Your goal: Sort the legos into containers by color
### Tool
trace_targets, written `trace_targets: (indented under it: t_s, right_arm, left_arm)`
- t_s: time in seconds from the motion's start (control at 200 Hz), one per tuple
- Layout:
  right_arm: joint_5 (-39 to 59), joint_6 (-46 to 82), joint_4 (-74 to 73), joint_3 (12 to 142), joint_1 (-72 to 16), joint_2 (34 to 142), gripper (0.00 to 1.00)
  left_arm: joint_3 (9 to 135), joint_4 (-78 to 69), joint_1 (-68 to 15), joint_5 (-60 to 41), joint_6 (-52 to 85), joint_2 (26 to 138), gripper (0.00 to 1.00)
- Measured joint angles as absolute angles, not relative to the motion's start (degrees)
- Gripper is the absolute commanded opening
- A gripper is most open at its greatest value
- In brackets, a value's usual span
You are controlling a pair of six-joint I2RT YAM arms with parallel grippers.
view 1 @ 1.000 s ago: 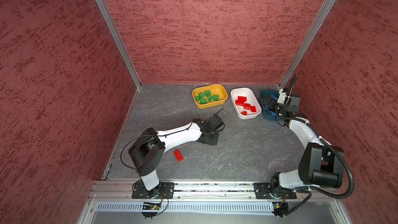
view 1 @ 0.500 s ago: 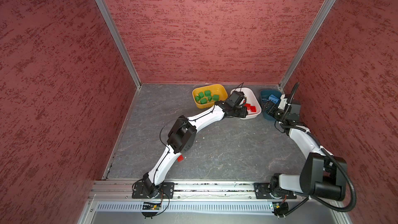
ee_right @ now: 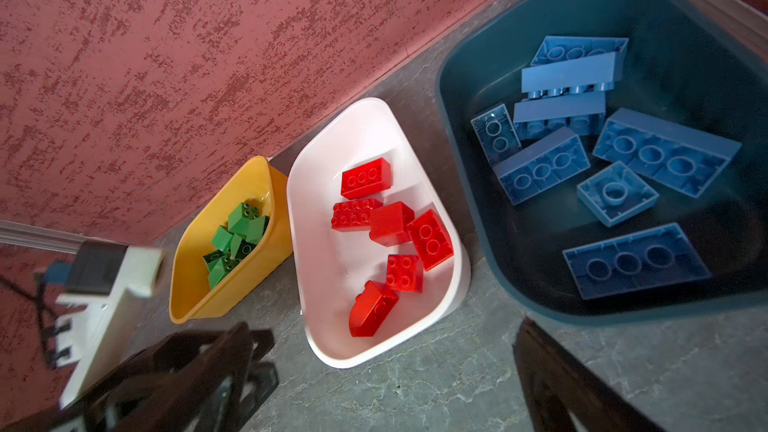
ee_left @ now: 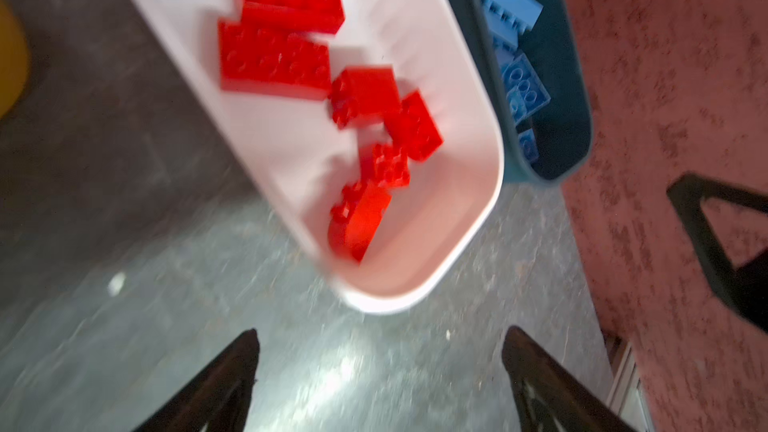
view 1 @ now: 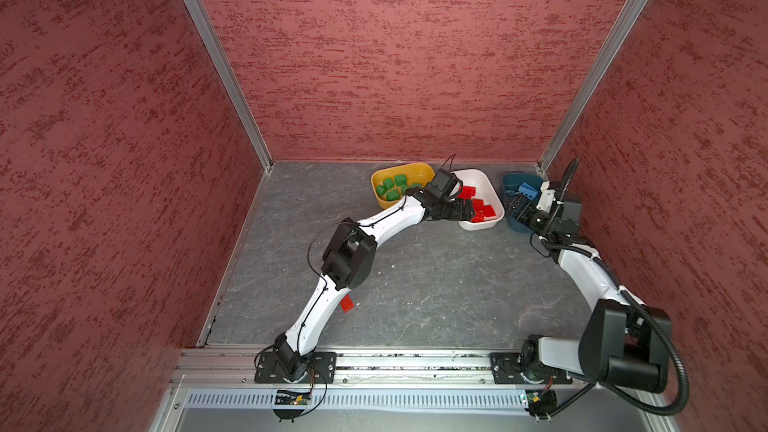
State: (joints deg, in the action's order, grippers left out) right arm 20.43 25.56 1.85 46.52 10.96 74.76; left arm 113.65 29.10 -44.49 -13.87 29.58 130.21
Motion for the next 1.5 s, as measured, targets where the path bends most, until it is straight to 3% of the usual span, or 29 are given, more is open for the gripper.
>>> trace_targets:
  t_s: [0.306, 0.676, 1.052, 1.498]
  right_arm:
    - [20.86, 26.33, 1.72, 46.33, 7.9, 76.07, 0.99]
    - [18.33, 26.61, 1.56, 47.86, -7.18, 81.43, 0.99]
    - [14.79, 26.83, 0.82, 54.26, -8.38, 86.02, 0.99]
    - [13.74, 26.81, 0.86, 54.92, -8.64, 87.09, 0.99]
  left_arm:
    - [85.71, 30.02, -46.83, -0.95, 34.74, 102.61, 0.99]
    - [64.97, 47.42, -50.0, 14.35, 48.47, 90.87, 0.99]
    - [48.73, 57.95, -51.42, 19.57, 62.46, 75.72, 0.96]
    - [34.89, 48.51, -48.18, 12.21, 68.75, 74.78, 0.66]
